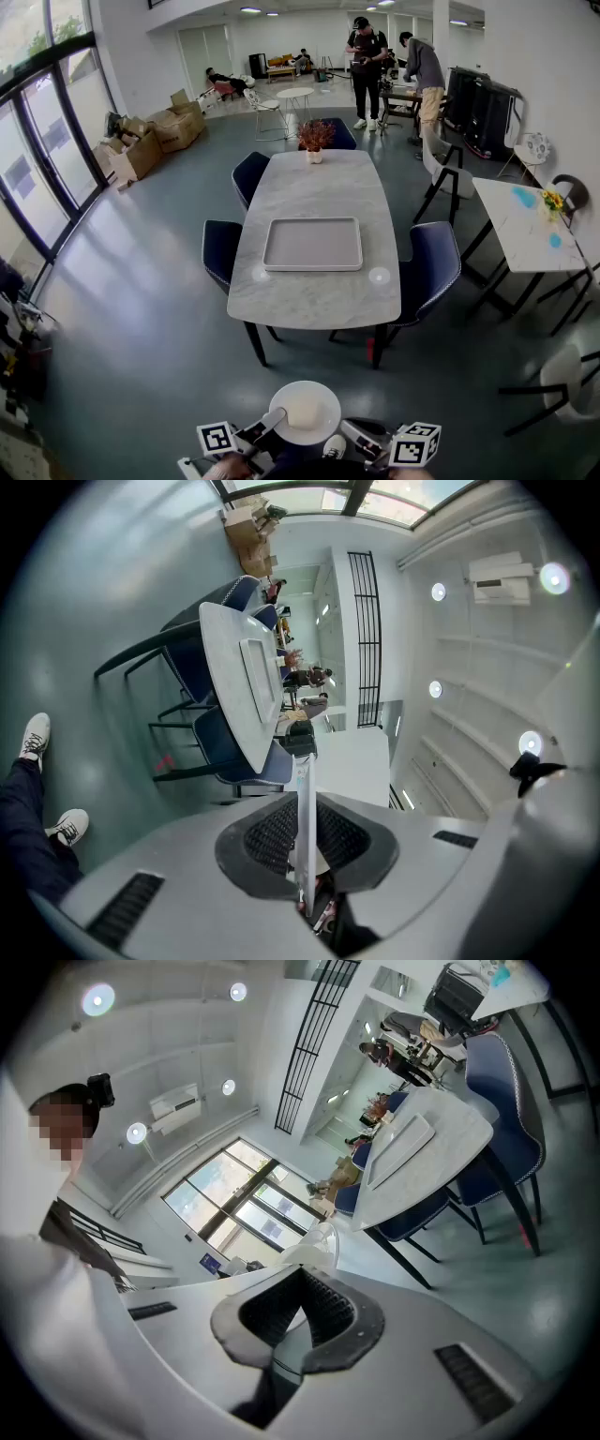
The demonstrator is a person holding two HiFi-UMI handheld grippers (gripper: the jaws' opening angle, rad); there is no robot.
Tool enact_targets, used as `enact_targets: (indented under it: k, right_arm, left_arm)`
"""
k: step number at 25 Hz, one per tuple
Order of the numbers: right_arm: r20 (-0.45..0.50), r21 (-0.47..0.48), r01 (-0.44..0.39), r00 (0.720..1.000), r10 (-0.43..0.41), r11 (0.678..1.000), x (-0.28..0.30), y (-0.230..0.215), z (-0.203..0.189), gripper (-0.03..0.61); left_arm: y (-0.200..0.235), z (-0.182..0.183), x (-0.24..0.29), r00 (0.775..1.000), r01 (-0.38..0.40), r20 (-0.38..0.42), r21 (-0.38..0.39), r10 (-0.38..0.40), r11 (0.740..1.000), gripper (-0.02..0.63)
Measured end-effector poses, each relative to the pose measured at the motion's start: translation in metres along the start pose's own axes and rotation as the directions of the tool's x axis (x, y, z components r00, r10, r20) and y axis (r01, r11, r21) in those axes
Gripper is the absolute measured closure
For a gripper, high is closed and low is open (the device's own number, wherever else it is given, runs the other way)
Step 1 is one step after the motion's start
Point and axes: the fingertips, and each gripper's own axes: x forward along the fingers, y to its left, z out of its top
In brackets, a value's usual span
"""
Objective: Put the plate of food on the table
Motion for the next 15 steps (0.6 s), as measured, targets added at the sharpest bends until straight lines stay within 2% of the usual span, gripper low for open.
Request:
enact_targets:
  k: [3, 9, 15]
  right_arm:
    - [-0.003, 0.054, 0.004, 1.000, -0.004, 0.999, 0.0004, 0.0009, -0.0070, 0.568]
    - [-0.016, 0.042, 0.028, 0.999, -0.027, 0.999, 0.0006, 0.0025, -0.0077, 0.568]
    - [0.020, 0.041, -0.049, 0.999, 0.048, 0.998, 0.0019, 0.0050, -0.0068, 0.568]
  left_arm:
    - [-0.0027, -0.0004, -0.0025, 1.000, 0.003, 0.003, -0.008, -0.003, 1.000, 0.577]
    - [-0.0019, -0.0001, -0.0062, 1.000, -0.008, 0.008, -0.015, 0.008, 1.000, 0.577]
    - [-0.0014, 0.0002, -0.0036, 1.000, -0.003, 0.008, -0.014, 0.003, 1.000, 0.577]
